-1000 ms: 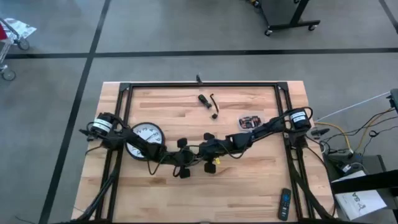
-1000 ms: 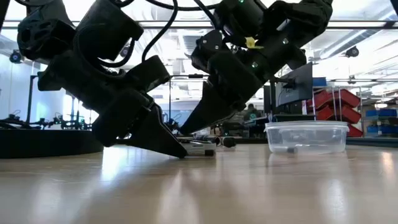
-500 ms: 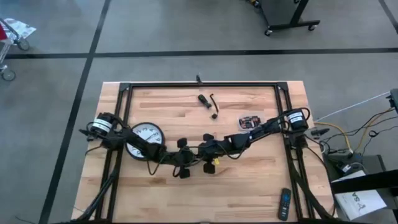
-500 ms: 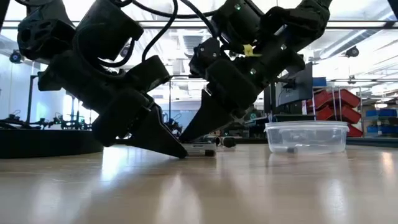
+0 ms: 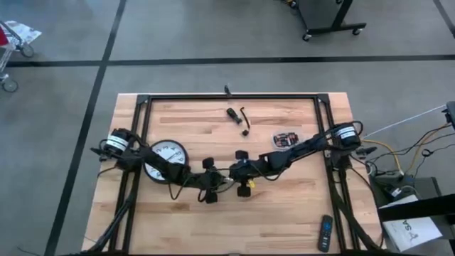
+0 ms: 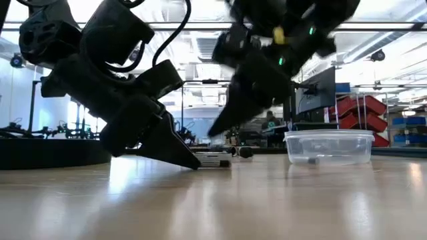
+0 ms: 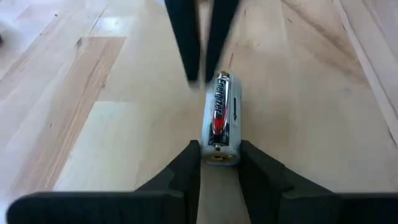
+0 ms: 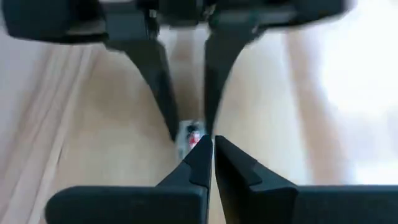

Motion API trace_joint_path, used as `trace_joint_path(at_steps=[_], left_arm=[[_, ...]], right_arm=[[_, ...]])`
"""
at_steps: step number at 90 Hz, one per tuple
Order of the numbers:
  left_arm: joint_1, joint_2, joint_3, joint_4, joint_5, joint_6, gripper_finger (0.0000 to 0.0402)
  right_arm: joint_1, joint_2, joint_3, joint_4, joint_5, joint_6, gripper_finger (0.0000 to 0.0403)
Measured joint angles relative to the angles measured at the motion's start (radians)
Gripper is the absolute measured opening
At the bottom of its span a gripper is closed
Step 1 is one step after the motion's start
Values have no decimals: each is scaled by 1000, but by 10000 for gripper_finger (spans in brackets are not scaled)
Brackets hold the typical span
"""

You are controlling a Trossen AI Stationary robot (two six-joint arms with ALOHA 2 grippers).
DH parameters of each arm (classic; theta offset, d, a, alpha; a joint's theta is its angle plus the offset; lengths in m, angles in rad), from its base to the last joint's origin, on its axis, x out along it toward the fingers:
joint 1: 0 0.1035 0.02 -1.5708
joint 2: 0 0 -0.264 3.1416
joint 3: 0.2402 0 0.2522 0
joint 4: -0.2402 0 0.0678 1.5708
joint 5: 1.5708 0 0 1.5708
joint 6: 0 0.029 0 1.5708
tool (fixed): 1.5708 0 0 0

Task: Insert battery
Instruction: Insert the silver battery into the white flashlight battery holder, then insert the white battery holder into the white flashlight compartment

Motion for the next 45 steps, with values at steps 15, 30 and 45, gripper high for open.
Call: trace_joint_path(at_steps=[15, 30, 45], left_arm=[[0, 0, 0, 0, 0, 0, 77], [0, 0, 0, -1, 0, -3, 77], [0, 0, 0, 3, 2, -4, 77]], right_arm=[[80, -73, -33, -100, 156, 34, 0], [142, -72, -44, -39, 168, 109, 16], [177, -3, -43, 86, 173, 103, 60]])
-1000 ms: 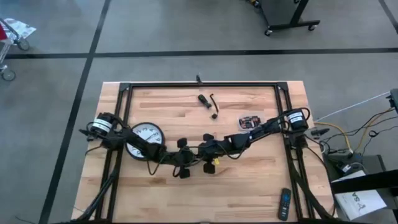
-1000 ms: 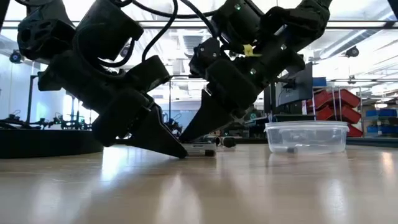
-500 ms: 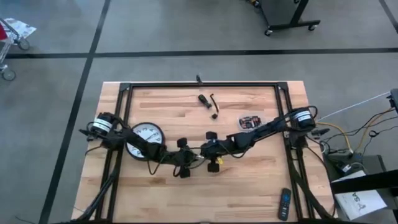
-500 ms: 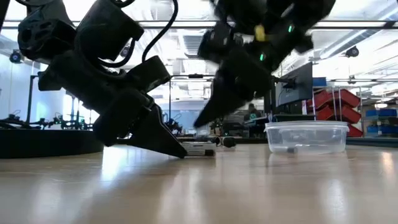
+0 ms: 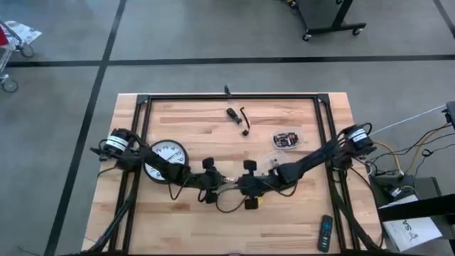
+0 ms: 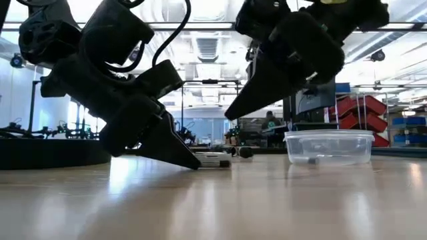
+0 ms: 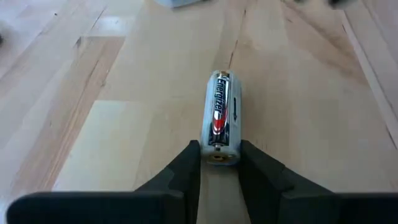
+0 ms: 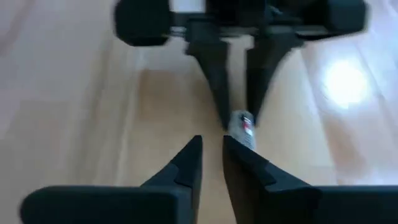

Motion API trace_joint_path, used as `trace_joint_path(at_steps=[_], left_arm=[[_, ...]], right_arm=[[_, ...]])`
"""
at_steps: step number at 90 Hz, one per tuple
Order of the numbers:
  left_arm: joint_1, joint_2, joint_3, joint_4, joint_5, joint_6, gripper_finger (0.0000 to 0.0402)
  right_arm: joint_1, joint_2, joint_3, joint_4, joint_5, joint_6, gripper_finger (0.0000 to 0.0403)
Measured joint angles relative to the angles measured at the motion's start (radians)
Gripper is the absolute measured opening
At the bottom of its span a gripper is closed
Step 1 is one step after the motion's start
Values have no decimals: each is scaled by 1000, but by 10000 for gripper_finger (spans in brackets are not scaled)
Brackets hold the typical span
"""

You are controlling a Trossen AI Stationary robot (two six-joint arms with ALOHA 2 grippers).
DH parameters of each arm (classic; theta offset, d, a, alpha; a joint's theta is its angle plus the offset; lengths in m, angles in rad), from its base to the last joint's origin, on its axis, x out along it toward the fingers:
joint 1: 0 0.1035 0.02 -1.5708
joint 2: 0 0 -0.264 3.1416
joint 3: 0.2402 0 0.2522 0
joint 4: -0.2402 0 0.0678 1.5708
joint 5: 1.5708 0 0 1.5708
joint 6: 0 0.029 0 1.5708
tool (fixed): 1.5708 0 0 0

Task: Insert battery
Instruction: Insert the white battery holder into the white flashlight compartment

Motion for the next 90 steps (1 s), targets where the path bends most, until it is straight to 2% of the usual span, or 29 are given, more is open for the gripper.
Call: trace_joint_path(at_steps=[22, 39, 69, 90], left_arm=[[-1, -2, 0, 7, 9, 2, 76], [-1, -9, 0, 8, 8, 6, 75], [-10, -67, 0, 11, 9, 27, 74], [-26, -165, 0, 2, 45, 42, 75]], right_arm=[[-3, 54, 0, 15, 46, 1, 132], [-3, 44, 2, 13, 111, -12, 166], [-3, 0, 11, -2, 97, -58, 173], [15, -121, 69, -197, 97, -162, 172]])
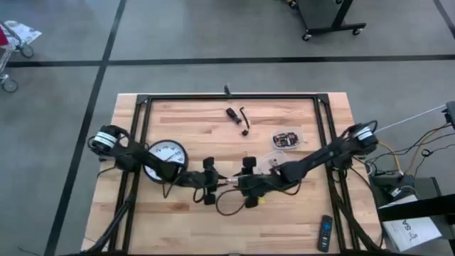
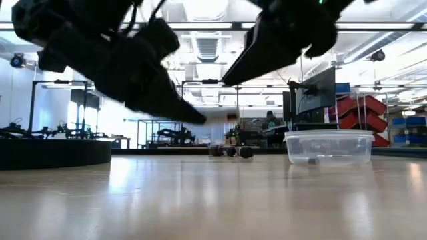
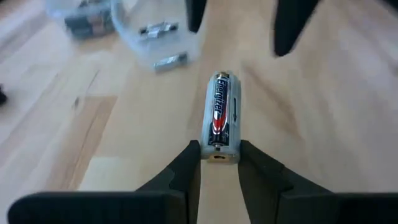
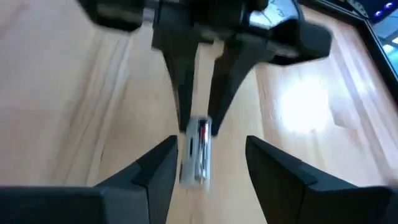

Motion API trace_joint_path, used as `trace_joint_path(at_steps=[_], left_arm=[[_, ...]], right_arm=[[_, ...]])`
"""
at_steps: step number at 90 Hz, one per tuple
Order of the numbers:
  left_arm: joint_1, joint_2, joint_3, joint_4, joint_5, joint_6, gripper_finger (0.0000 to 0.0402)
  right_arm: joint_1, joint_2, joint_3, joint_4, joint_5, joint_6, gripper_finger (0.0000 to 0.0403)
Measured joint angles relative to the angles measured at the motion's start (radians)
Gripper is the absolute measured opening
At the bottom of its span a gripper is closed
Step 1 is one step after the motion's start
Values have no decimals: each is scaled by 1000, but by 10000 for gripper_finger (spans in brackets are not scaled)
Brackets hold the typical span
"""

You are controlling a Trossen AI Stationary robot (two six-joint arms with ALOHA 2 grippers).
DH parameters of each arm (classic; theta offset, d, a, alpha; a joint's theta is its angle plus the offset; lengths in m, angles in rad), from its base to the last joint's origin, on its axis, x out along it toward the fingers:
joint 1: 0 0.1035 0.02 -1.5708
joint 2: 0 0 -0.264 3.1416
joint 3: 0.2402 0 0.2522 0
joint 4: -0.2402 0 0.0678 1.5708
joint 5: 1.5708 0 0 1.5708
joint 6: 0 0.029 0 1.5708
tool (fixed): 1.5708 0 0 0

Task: Insert battery
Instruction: Insert the white battery holder into the white flashlight compartment

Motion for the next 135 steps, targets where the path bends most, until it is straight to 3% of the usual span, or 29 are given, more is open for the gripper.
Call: trace_joint_path(at_steps=[43, 108, 135], left_arm=[[-44, -201, 0, -10, 147, 4, 75], [-55, -208, 0, 48, 168, -4, 75], [-55, -208, 0, 61, 165, 4, 75]], right_arm=[[91, -26, 95, 13, 28, -244, 172], [89, -25, 103, 70, 27, -263, 170], [89, -24, 103, 79, 26, -239, 121]])
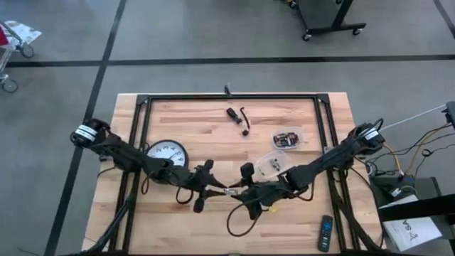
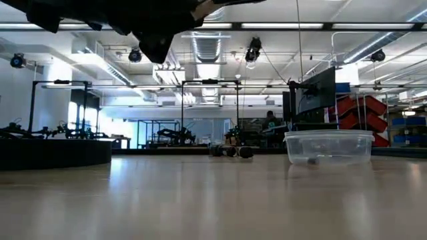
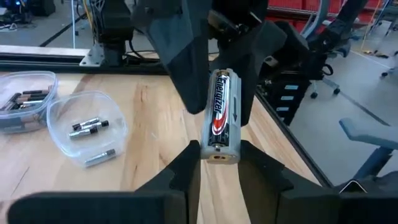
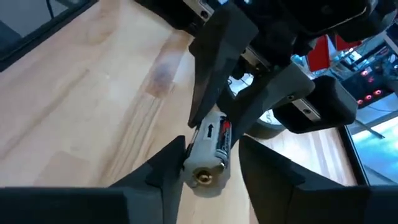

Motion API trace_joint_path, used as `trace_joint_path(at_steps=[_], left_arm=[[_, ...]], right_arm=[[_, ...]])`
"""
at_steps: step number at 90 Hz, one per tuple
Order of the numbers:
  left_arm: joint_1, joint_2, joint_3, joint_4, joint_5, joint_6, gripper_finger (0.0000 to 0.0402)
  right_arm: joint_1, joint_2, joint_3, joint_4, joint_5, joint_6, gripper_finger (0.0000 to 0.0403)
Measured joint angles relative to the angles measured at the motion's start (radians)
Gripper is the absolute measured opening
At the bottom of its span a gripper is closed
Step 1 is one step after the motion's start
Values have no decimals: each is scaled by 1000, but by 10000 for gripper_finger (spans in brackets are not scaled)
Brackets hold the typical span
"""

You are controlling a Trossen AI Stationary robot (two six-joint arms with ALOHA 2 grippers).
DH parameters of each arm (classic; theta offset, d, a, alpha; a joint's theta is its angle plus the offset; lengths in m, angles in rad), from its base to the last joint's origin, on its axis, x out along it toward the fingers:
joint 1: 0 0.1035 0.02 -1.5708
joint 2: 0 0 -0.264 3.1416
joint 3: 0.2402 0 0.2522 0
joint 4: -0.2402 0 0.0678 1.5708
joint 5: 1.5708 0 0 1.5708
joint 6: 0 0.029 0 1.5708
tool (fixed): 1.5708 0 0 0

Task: Insert battery
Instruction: Insert the white battery holder into the white flashlight compartment

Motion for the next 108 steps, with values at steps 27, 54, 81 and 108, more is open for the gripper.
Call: trace_joint_path(at_steps=[27, 54, 81, 108], left_arm=[[0, 0, 0, -4, -2, 16, 75], [1, 1, 0, -14, -3, 63, 111], [47, -49, 0, -185, -75, 137, 176], [334, -60, 0, -331, -105, 241, 204]], right_arm=[[0, 0, 0, 6, 1, 19, 71], [0, 0, 0, 1, 0, 65, 88], [-29, -29, 0, -75, 76, 113, 62], [-139, -93, 0, -259, 160, 209, 70]])
